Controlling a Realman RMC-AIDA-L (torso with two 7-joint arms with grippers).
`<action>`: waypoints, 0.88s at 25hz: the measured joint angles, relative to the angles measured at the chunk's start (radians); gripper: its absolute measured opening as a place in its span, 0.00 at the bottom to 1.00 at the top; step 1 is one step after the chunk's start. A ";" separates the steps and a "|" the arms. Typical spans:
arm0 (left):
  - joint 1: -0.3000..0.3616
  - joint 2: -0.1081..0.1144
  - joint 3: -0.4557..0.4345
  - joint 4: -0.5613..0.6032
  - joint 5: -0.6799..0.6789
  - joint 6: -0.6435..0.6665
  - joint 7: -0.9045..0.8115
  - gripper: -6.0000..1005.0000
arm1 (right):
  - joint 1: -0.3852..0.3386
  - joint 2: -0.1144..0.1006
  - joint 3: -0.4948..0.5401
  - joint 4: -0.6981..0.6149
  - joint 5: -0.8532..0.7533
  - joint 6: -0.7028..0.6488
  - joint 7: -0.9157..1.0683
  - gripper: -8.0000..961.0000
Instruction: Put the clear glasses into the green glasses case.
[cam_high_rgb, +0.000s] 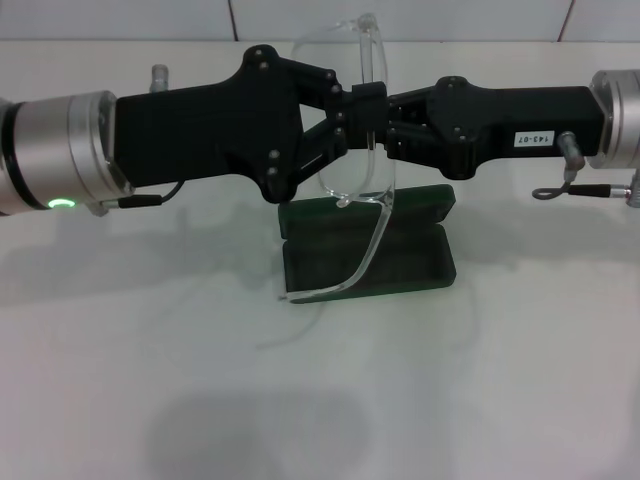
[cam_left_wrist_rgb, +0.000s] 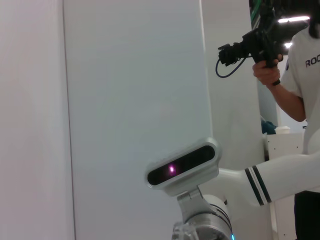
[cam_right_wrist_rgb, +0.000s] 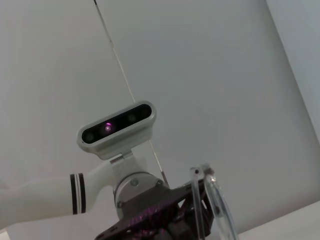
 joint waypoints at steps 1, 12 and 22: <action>0.000 0.000 0.000 0.000 -0.003 0.000 0.000 0.06 | 0.000 0.000 0.000 0.000 0.000 -0.001 0.000 0.11; -0.002 0.000 0.000 -0.015 -0.007 0.000 0.011 0.05 | -0.001 0.000 0.003 -0.001 0.001 -0.001 0.000 0.11; -0.001 0.002 0.001 -0.011 -0.012 0.009 0.006 0.05 | -0.035 -0.010 0.027 -0.009 0.026 0.044 -0.026 0.11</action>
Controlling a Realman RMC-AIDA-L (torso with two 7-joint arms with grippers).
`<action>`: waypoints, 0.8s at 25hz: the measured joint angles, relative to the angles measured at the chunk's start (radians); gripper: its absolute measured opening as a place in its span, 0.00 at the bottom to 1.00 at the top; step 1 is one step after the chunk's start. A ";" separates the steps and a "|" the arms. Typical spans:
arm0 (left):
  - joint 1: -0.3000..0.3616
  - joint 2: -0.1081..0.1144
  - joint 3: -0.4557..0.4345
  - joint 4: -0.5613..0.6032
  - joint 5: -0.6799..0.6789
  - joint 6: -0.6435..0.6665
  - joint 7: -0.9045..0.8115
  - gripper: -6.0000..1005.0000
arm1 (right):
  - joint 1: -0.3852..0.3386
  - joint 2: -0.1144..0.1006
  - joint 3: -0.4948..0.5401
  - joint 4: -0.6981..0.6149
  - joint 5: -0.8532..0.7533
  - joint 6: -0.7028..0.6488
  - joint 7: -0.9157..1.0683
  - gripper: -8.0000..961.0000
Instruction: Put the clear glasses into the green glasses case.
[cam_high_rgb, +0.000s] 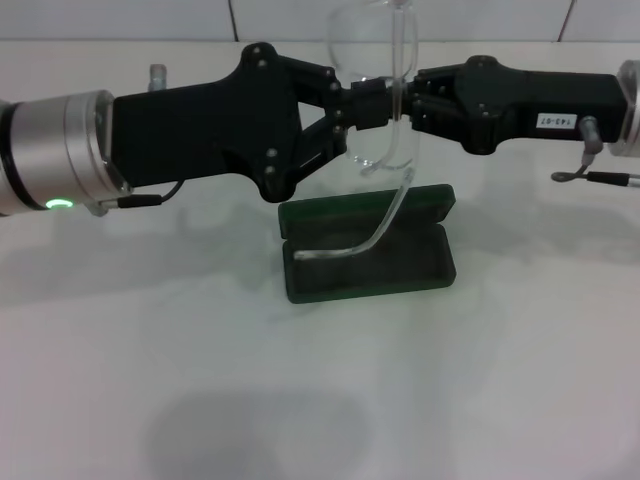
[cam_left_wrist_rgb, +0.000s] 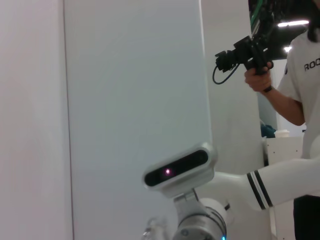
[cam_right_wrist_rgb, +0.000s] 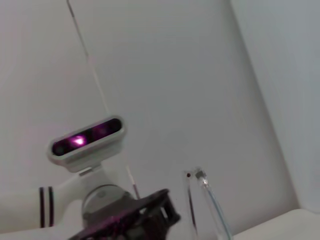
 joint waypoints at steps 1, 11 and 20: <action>0.001 0.000 0.001 0.004 -0.006 0.009 -0.002 0.05 | -0.004 0.000 0.006 -0.001 0.000 0.003 -0.003 0.11; 0.064 0.068 -0.005 0.099 -0.187 0.110 -0.090 0.05 | -0.051 -0.005 0.118 -0.018 -0.002 -0.008 -0.031 0.11; 0.158 0.092 -0.037 0.077 -0.178 0.142 -0.081 0.05 | -0.103 -0.002 0.182 -0.069 0.072 -0.109 -0.046 0.11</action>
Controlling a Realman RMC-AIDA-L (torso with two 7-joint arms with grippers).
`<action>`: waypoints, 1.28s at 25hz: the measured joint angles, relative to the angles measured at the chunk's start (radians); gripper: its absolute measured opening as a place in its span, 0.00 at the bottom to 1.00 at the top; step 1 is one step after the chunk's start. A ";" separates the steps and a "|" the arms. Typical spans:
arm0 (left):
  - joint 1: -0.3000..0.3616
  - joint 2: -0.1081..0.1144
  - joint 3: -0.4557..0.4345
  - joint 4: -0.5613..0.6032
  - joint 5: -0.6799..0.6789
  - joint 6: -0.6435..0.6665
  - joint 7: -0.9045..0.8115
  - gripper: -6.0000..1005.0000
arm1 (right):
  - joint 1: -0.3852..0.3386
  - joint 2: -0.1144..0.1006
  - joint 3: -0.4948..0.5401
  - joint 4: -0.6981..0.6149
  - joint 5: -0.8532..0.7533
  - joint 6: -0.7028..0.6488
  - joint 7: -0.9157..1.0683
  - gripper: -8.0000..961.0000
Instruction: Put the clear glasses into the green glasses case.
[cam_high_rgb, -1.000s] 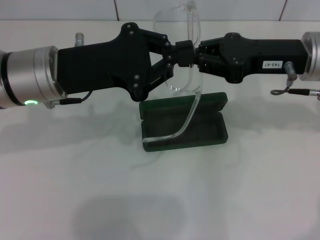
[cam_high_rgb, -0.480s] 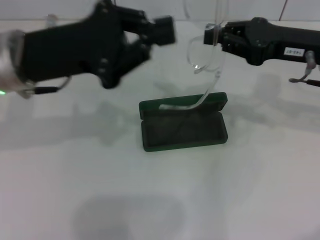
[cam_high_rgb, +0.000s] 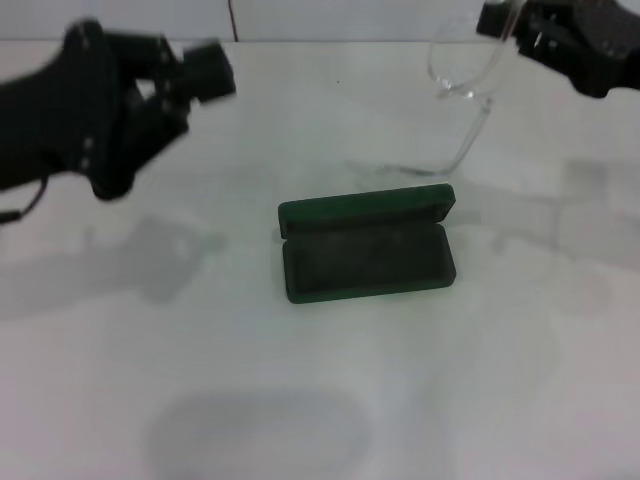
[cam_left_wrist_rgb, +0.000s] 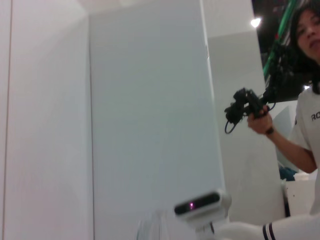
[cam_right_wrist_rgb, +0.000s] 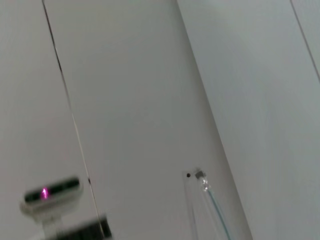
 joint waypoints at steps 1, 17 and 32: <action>0.005 -0.003 0.000 -0.008 0.013 0.002 0.009 0.05 | -0.001 0.000 0.000 0.001 0.023 -0.007 -0.001 0.11; -0.014 -0.076 0.016 -0.026 0.114 0.004 0.053 0.05 | 0.036 0.010 -0.016 0.071 0.317 -0.016 -0.003 0.11; -0.076 -0.095 0.088 -0.063 0.062 0.003 0.106 0.05 | 0.093 0.013 -0.171 0.144 0.330 0.045 -0.030 0.12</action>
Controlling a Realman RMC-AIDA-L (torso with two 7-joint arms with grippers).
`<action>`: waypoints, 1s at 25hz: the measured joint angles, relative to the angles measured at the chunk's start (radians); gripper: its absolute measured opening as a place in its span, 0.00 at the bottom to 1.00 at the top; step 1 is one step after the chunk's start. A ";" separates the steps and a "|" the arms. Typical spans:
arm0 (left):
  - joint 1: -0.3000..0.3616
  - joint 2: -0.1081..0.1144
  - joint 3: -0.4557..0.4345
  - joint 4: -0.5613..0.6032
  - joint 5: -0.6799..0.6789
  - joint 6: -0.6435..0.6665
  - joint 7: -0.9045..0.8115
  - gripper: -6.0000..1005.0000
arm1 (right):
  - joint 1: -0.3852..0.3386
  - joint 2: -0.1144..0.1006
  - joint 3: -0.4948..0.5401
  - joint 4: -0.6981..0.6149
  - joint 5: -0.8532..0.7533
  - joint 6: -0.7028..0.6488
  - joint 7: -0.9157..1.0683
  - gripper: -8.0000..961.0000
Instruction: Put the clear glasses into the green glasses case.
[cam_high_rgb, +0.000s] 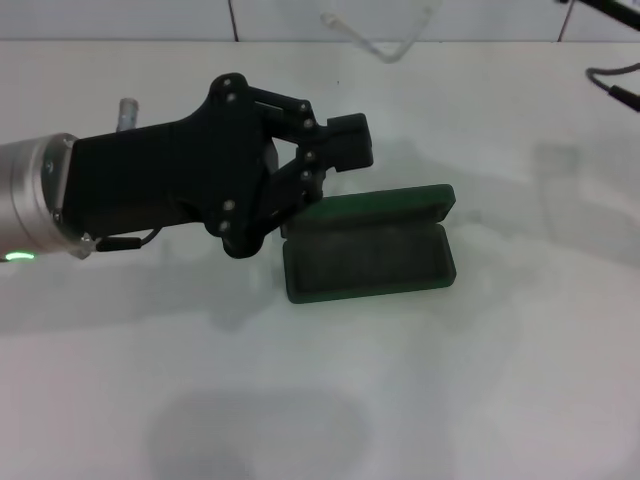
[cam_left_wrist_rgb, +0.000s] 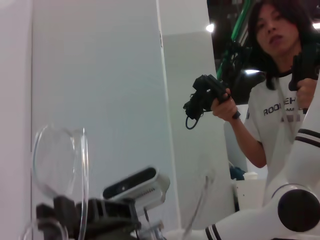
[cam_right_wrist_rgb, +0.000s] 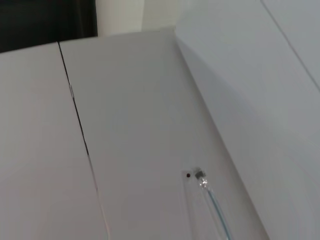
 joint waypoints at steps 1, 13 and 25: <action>-0.001 0.000 0.002 0.000 -0.004 0.000 0.001 0.05 | 0.001 0.000 -0.010 0.000 0.000 0.008 -0.004 0.12; -0.016 -0.003 0.060 -0.007 -0.034 -0.001 0.009 0.05 | 0.041 0.002 -0.051 0.046 0.028 0.027 -0.040 0.12; -0.039 -0.003 0.087 -0.042 -0.076 -0.004 0.032 0.05 | 0.053 0.002 -0.081 0.067 0.039 0.031 -0.050 0.12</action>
